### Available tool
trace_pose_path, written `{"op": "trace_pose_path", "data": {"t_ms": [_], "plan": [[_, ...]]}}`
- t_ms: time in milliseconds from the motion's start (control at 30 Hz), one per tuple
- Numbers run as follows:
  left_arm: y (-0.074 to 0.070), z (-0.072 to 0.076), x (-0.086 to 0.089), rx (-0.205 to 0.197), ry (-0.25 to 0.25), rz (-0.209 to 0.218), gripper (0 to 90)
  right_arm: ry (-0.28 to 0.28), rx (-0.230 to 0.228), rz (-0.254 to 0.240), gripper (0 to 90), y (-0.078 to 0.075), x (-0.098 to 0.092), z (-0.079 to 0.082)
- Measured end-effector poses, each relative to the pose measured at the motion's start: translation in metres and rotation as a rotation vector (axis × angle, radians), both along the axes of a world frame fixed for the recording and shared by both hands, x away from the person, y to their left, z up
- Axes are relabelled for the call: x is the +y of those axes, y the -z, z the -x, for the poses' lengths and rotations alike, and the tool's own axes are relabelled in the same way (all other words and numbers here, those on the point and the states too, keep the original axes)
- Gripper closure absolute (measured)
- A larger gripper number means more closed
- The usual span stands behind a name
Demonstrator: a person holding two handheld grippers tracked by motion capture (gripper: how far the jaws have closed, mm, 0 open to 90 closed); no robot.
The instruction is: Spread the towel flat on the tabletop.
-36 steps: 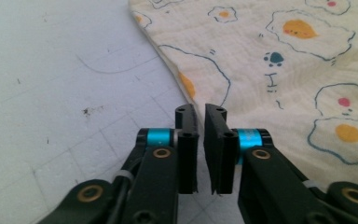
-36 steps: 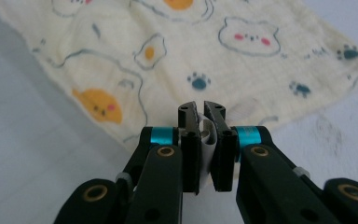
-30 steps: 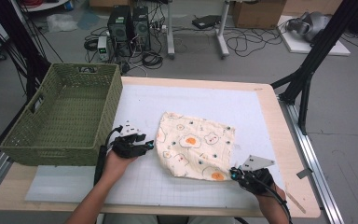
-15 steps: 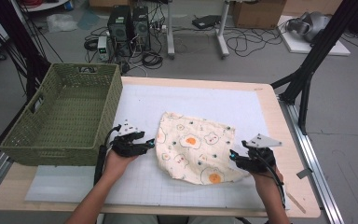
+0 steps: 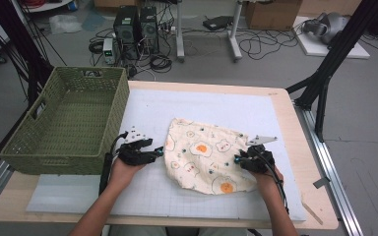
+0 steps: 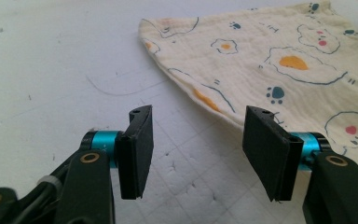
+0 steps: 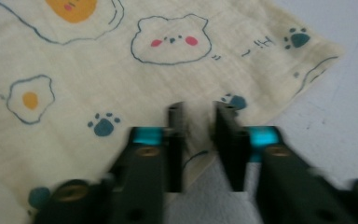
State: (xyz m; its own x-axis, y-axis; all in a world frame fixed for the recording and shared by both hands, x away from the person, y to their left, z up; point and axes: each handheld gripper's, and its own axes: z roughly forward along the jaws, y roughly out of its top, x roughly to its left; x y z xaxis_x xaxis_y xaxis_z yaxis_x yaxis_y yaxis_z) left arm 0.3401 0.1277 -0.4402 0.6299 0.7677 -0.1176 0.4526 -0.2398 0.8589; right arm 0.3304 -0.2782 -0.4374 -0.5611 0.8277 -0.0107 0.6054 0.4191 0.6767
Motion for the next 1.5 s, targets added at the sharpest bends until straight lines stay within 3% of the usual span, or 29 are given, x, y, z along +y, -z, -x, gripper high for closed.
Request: {"op": "trace_pose_path", "data": {"t_ms": [33, 100, 233, 300, 367, 567, 700, 800, 1000, 1167, 1267, 1333, 1433, 1500], "plan": [[0.0, 0.0, 0.0, 0.0, -0.001, 0.0, 43.4, -0.01, -0.012, 0.027, 83.8, -0.001, -0.001, 0.0], [0.0, 0.0, 0.0, 0.002, -0.003, -0.001, 43.4, 0.024, -0.031, 0.057, 85.3, -0.001, -0.003, -0.002], [0.001, 0.001, -0.004, 0.013, 0.005, -0.013, 43.4, 0.193, -0.145, 0.117, 85.4, -0.004, -0.013, -0.007], [0.001, 0.002, -0.005, 0.014, 0.008, -0.009, 43.4, 0.267, -0.165, 0.095, 83.5, -0.004, -0.02, -0.01], [0.001, 0.001, -0.006, 0.013, 0.012, -0.006, 43.5, 0.294, -0.156, 0.047, 74.7, -0.004, -0.025, -0.011], [0.003, -0.002, -0.012, 0.038, 0.011, 0.041, 43.5, 0.249, -0.188, -0.002, 50.3, -0.007, -0.03, 0.002], [0.0, -0.006, -0.023, 0.062, 0.028, 0.055, 43.7, 0.206, -0.193, -0.034, 44.0, -0.01, -0.032, 0.014], [-0.003, -0.012, -0.037, 0.065, 0.047, 0.033, 43.5, 0.168, -0.196, -0.027, 43.4, -0.012, -0.031, 0.022], [0.001, -0.024, -0.065, 0.073, 0.076, -0.061, 42.2, 0.118, -0.218, -0.058, 42.4, -0.015, -0.028, 0.03], [0.01, -0.027, -0.078, 0.075, 0.076, -0.11, 42.2, 0.115, -0.225, -0.072, 40.2, -0.015, -0.027, 0.03], [0.01, -0.025, -0.082, 0.047, 0.075, -0.157, 42.5, 0.119, -0.228, -0.078, 37.3, -0.016, -0.026, 0.03], [0.01, -0.024, -0.084, 0.029, 0.099, -0.165, 51.8, 0.122, -0.227, -0.081, 36.5, -0.016, -0.026, 0.03], [0.009, -0.022, -0.085, 0.008, 0.131, -0.182, 82.5, 0.123, -0.223, -0.082, 35.2, -0.015, -0.026, 0.031], [0.009, -0.025, -0.082, -0.003, 0.099, -0.185, 85.5, 0.118, -0.223, -0.084, 35.1, -0.015, -0.026, 0.031]]}}
